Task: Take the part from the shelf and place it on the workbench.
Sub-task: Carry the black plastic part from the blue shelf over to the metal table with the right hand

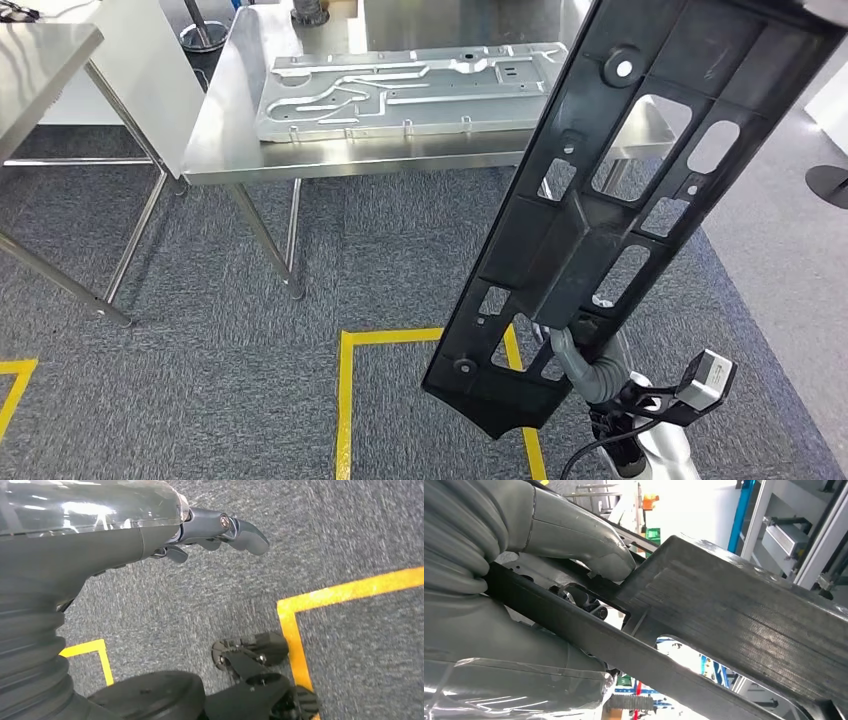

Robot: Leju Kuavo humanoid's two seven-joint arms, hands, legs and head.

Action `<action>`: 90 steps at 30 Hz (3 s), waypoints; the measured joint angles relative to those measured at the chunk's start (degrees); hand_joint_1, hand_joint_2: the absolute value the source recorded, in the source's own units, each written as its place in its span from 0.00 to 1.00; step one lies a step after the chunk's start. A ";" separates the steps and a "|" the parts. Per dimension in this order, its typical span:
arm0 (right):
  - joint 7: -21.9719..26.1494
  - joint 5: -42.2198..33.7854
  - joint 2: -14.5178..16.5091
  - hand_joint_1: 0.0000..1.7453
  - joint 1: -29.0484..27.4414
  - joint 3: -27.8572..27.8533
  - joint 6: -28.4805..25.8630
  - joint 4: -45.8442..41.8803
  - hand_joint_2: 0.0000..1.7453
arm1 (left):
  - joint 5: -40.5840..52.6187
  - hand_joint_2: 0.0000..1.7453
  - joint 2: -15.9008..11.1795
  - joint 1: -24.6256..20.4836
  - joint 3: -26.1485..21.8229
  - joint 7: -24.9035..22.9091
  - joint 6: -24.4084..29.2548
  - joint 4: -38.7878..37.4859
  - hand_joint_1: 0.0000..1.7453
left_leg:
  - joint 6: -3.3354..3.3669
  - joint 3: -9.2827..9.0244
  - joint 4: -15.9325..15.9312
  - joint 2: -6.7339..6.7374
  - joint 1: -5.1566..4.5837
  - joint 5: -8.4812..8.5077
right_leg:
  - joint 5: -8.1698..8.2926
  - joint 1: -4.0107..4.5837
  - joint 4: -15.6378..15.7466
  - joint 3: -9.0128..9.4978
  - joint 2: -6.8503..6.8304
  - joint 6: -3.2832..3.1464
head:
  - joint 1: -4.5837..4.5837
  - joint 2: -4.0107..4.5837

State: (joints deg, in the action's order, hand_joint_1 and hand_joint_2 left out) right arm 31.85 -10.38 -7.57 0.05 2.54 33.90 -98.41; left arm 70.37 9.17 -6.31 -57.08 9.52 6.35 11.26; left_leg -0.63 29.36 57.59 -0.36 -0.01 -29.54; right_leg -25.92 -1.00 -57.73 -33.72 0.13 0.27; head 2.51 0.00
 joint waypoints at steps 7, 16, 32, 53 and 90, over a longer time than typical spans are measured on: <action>0.06 0.01 -0.17 1.00 -0.54 -0.01 0.00 -0.19 1.00 | 0.04 1.00 -0.01 0.36 0.02 -0.35 -0.39 0.00 0.00 | -0.59 9.73 15.05 0.02 0.14 -3.02 | -1.61 0.49 0.19 2.07 -0.01 -1.21 | 0.00 0.00; 0.36 0.02 -0.11 1.00 -1.36 -0.16 -0.20 -0.38 1.00 | 0.45 1.00 -0.54 0.56 0.03 -0.01 -0.77 0.00 0.00 | 2.33 3.53 -1.04 0.07 -0.52 4.91 | -3.93 0.68 -0.71 3.40 0.08 0.69 | 0.01 0.00; 0.89 0.29 -0.02 1.00 -3.57 -1.37 -0.08 -1.51 1.00 | 1.10 1.00 -0.38 0.34 0.52 0.55 -1.62 0.00 0.00 | -0.52 0.90 1.90 0.06 0.26 -0.60 | -0.29 -0.25 -0.34 0.23 0.06 -0.15 | 0.00 0.00; -1.21 0.86 0.07 1.00 -5.08 -1.28 -0.12 -3.66 1.00 | 0.73 1.00 1.00 1.67 1.15 0.14 -1.81 0.00 0.00 | 2.58 1.79 -0.85 0.02 0.02 3.27 | -7.21 -0.29 -15.59 -6.21 0.05 2.53 | 0.00 0.00; -3.06 1.25 0.04 1.00 -2.92 -0.33 -0.09 -3.90 1.00 | 0.37 1.00 2.54 1.64 1.06 -1.84 -2.28 0.00 0.00 | 1.11 0.30 -0.24 -0.24 -0.32 1.00 | 0.48 0.30 -1.04 -0.81 -0.04 0.88 | 0.00 0.00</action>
State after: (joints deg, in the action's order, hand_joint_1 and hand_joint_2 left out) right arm 28.79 -9.13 -7.53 -2.87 2.21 33.81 -102.31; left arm 70.75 11.70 -4.66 -56.02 7.68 4.07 11.26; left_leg 0.48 29.66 57.35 -0.60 -0.33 -28.54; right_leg -25.44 -0.71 -58.77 -34.52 0.09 1.15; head 2.51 0.00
